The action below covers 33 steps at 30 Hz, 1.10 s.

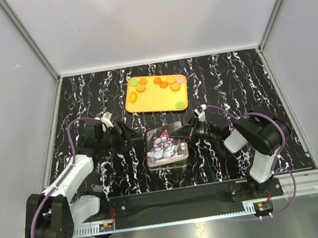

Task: Pack the cookies

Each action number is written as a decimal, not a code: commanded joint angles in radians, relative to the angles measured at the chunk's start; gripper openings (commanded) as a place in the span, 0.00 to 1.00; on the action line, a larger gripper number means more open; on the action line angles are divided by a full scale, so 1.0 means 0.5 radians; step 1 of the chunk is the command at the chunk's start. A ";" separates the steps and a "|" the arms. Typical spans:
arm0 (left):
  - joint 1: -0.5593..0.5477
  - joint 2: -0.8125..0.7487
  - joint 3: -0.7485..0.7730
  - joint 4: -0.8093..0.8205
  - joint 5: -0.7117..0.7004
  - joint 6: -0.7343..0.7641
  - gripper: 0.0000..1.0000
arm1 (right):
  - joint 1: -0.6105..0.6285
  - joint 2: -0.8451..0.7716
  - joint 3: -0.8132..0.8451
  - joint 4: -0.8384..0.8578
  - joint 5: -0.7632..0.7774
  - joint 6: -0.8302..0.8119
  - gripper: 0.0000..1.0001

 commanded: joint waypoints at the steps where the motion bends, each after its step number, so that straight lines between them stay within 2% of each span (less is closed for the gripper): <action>1: -0.006 0.023 -0.027 0.165 0.128 0.007 0.76 | 0.030 -0.035 0.019 0.521 0.069 -0.055 0.00; 12: -0.049 0.073 -0.006 0.174 0.150 0.016 0.77 | 0.033 -0.143 0.010 0.524 0.066 -0.061 0.00; 25: -0.052 0.045 0.040 0.042 0.110 0.065 0.77 | 0.048 -0.232 0.087 0.481 0.051 -0.015 0.00; 33: -0.055 0.024 0.046 0.011 0.110 0.081 0.77 | 0.060 -0.115 0.142 0.524 0.045 0.007 0.00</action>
